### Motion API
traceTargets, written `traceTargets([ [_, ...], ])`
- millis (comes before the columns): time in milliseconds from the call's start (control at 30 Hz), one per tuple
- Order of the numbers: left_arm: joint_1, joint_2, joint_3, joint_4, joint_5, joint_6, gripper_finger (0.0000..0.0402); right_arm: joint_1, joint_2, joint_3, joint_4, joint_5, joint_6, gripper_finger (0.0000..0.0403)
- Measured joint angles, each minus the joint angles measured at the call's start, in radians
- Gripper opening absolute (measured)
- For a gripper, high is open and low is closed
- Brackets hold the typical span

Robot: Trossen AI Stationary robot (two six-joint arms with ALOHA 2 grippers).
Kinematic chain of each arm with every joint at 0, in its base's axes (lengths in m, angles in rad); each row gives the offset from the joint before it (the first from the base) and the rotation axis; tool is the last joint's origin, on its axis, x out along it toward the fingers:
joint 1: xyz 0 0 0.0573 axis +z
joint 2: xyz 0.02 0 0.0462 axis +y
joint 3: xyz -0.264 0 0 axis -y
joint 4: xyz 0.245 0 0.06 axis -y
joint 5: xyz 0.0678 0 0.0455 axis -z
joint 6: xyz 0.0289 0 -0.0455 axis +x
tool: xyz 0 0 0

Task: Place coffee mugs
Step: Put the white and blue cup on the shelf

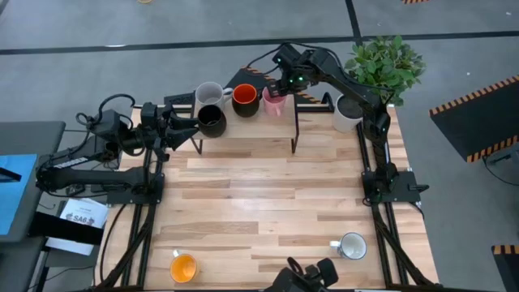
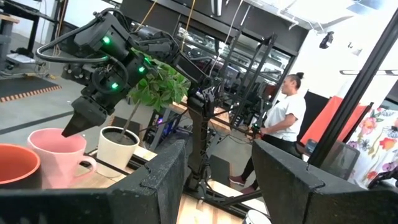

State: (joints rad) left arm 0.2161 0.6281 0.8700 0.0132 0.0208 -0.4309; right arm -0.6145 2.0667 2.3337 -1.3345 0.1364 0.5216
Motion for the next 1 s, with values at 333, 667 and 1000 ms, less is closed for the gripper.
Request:
traceTargets([
  [333, 0.000, 0.000, 0.000, 0.000, 0.000, 0.000, 0.0171, -0.018, -0.073, 0.001, -0.001, -0.007, -0.035, 0.0217],
  [667, 0.000, 0.000, 0.000, 0.000, -0.001, 0.000, 0.0171, 0.191, -0.174, 0.001, -0.108, 0.009, -0.185, 0.0217],
  [1000, 0.000, 0.000, 0.000, 0.000, -0.001, 0.000, 0.0171, 0.524, -0.252, -0.002, -0.234, 0.168, -0.171, 0.0217],
])
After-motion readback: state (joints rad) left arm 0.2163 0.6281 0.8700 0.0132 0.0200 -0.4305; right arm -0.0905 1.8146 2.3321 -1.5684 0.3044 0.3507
